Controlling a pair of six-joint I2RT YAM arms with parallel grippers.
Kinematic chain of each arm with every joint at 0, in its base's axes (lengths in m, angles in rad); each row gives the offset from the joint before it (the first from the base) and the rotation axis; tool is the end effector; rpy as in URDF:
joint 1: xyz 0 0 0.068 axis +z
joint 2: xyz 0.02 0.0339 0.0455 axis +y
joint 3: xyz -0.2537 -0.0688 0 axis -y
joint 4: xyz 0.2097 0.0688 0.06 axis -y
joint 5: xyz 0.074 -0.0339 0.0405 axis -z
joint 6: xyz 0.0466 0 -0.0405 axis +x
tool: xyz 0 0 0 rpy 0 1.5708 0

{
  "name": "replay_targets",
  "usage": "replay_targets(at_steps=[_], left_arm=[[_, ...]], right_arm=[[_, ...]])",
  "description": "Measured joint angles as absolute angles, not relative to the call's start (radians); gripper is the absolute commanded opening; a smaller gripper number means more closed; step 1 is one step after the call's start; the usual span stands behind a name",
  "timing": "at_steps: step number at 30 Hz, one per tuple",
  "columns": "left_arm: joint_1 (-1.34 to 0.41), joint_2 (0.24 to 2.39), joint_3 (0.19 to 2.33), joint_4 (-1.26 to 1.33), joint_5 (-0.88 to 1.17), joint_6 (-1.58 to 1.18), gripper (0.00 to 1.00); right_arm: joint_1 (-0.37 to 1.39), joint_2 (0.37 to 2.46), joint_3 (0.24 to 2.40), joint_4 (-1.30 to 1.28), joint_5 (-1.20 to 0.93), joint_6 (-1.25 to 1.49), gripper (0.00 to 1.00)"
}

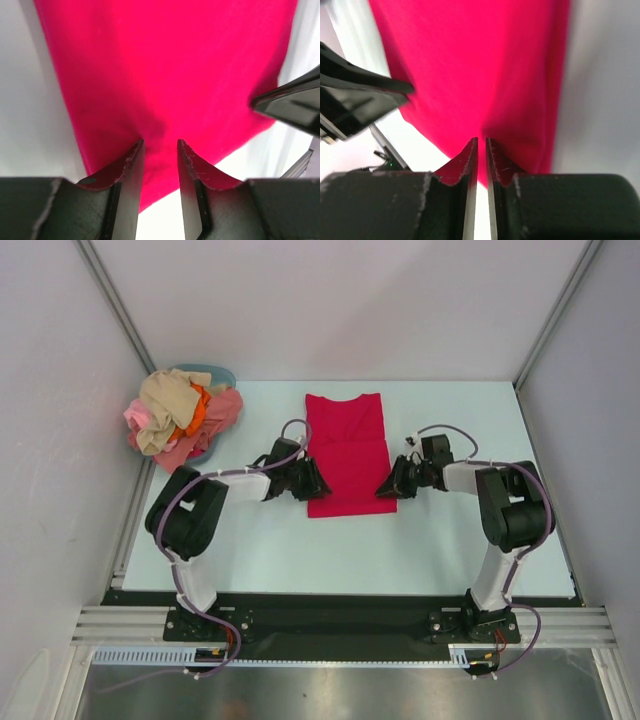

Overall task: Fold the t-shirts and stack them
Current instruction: Fold the tshirt

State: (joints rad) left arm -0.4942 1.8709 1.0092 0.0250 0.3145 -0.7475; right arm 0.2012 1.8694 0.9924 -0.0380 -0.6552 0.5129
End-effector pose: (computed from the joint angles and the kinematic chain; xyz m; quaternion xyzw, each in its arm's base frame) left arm 0.3069 -0.1817 0.1479 -0.0607 0.9216 -0.3251 0.2033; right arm 0.3299 0.0963 0.1452 0.0368 0.9016 0.3920 0.1792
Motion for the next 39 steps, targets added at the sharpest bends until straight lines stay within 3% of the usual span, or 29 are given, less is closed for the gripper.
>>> replay_targets(at_steps=[9, 18, 24, 29, 39], left_arm=[[-0.495, 1.737, 0.819, 0.107, 0.317, -0.750, 0.39], [-0.525, 1.630, 0.821, 0.031, 0.296, -0.743, 0.41], [-0.574, 1.747, 0.934, 0.123, 0.345, -0.786, 0.39], [-0.591, 1.842, 0.894, 0.199, 0.364, -0.832, 0.38], [-0.547, 1.730, 0.701, 0.315, 0.371, -0.830, 0.39]], right_arm=[[0.114, 1.771, 0.786, 0.023, -0.704, 0.521, 0.13], [0.174, 1.595, 0.821, -0.047, -0.679, 0.528, 0.14], [0.293, 1.724, 0.879, 0.113, -0.712, 0.629, 0.13], [0.325, 1.846, 0.835, 0.237, -0.746, 0.709, 0.13], [0.131, 1.825, 0.632, 0.354, -0.855, 0.701, 0.12]])
